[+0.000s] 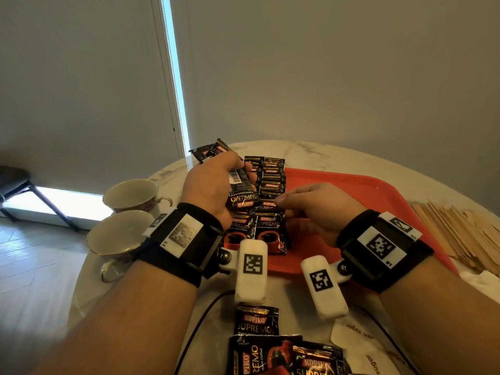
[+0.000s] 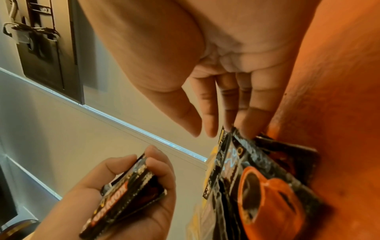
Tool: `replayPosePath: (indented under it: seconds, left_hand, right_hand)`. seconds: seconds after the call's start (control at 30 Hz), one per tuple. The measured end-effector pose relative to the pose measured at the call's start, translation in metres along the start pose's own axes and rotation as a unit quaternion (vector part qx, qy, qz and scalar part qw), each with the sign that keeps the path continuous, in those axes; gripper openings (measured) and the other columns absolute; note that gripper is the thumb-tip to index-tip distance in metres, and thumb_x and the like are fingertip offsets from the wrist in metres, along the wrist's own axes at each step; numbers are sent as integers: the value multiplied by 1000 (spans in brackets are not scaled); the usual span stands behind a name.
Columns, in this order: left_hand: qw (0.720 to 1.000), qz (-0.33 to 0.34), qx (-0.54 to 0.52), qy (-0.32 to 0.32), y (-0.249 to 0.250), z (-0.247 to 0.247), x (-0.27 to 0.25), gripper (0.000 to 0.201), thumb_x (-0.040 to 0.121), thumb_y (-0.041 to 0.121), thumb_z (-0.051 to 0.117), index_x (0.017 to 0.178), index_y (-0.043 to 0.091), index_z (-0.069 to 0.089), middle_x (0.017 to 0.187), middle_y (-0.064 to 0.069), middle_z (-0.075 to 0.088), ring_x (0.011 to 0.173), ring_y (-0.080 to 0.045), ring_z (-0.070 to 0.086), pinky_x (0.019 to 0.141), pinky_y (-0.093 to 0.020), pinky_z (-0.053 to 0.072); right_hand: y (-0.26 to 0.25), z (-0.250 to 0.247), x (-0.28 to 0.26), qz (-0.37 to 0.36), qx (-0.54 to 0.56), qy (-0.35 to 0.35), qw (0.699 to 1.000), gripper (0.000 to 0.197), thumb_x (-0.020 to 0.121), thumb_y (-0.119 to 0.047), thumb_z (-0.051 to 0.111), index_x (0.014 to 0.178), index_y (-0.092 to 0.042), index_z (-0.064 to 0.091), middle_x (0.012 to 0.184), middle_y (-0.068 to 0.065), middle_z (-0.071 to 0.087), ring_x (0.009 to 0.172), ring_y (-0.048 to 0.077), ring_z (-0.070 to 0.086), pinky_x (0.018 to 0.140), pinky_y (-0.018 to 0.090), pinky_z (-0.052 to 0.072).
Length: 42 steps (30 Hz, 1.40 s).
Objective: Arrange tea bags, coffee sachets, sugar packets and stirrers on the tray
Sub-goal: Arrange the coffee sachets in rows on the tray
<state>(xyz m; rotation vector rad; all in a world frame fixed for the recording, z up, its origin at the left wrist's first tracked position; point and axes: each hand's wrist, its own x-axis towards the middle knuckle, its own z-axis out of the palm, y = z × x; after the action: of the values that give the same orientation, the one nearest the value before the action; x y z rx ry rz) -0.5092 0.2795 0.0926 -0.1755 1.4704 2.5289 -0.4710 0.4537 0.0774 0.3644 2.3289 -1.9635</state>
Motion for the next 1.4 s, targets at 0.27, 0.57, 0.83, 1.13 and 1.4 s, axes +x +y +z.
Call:
replayPosePath:
  seconds: [0.27,0.57,0.83,1.13,1.4]
  left_hand:
    - [1000,1,12,-4,-1,0,-2,24,90,8,57,114,6,57,81,-16,72,58,-23,68,58,-36,58]
    - [1000,-7,18,-5,0,-2,1,29,91,7,57,119,3,57,84,-17,72,59,-23,69,54,-36,58]
    - [998,-12,65,-4,-5,2,3,34,88,4,70,121,0,62,98,-22,77,80,-37,78,71,-52,64]
    - [998,-10,52,-27,-13,8,0,41,88,25,80,121,3,71,109,-19,78,100,-37,76,93,-56,59]
    - [995,-18,52,-82,-12,10,-7,28,83,32,78,98,8,78,83,-9,76,71,-21,70,62,-33,56]
  right_hand:
    - [-1,-6,4,31,0,25,999,20,89,-14,75,103,0,69,91,17,68,73,24,61,73,45,61]
    - [1,-7,-8,103,-66,-28,992,23,92,-32,72,91,-11,66,78,7,66,81,31,72,71,38,55]
    - [-9,-9,-13,15,-18,-30,999,24,93,-34,71,91,-10,69,77,6,64,67,22,66,71,40,55]
    - [-23,-3,-18,-81,4,-69,994,9,89,-12,75,95,-14,70,80,5,73,64,15,65,60,31,56]
    - [-30,-21,-10,-228,33,54,972,34,83,18,62,86,-11,79,91,8,78,78,13,73,69,22,58]
